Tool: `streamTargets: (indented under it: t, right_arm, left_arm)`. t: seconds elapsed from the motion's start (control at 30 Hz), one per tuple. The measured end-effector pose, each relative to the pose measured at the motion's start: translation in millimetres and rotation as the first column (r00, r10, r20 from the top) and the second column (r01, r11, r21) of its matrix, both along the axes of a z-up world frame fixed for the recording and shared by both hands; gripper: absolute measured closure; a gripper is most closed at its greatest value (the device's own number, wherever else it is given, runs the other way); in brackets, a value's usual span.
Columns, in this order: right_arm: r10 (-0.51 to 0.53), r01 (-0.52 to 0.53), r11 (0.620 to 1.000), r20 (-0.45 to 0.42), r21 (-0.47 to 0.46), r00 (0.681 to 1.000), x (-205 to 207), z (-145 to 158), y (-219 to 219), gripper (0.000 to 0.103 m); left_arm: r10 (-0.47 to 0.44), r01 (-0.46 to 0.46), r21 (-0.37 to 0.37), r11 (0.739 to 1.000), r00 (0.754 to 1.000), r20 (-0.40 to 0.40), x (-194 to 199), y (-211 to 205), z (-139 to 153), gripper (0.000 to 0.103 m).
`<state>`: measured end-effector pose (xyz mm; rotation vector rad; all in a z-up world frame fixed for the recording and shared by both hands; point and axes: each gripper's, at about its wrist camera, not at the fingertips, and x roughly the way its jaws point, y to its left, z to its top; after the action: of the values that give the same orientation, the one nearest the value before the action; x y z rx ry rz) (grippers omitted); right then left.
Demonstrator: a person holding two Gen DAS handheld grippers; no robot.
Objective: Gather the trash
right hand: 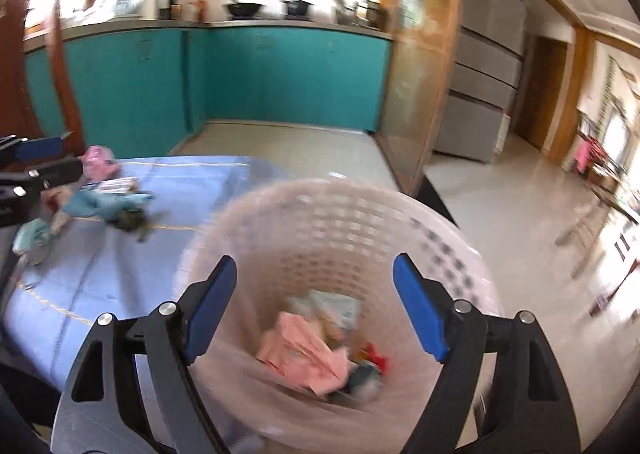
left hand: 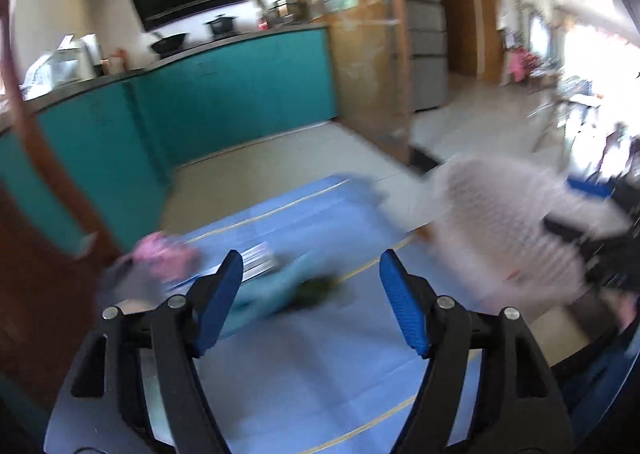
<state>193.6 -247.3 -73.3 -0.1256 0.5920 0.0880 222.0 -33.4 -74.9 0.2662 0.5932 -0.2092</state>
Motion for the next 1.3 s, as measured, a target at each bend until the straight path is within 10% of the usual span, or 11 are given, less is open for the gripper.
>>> streamTargets:
  t: [0.37, 0.87, 1.17, 1.3]
  right_arm:
    - [0.348, -0.348, 0.937, -0.084, 0.016, 0.934, 74, -3, 141, 0.024]
    - [0.372, -0.386, 0.923, -0.259, -0.002, 0.892, 119, -67, 201, 0.026]
    - [0.367, -0.384, 0.923, -0.276, -0.008, 0.888, 109, -70, 199, 0.094]
    - [0.366, -0.373, 0.928, -0.262, 0.024, 0.893, 97, -62, 185, 0.097]
  left_arm:
    - [0.142, -0.148, -0.116, 0.982, 0.988, -0.057, 1, 98, -20, 0.032]
    - [0.172, -0.182, -0.113, 0.977, 0.981, -0.091, -11, 108, -28, 0.032]
    - [0.182, -0.192, -0.103, 0.976, 0.978, -0.102, -13, 107, -32, 0.032]
    - [0.18, -0.189, -0.094, 0.978, 0.979, -0.093, -15, 105, -32, 0.032]
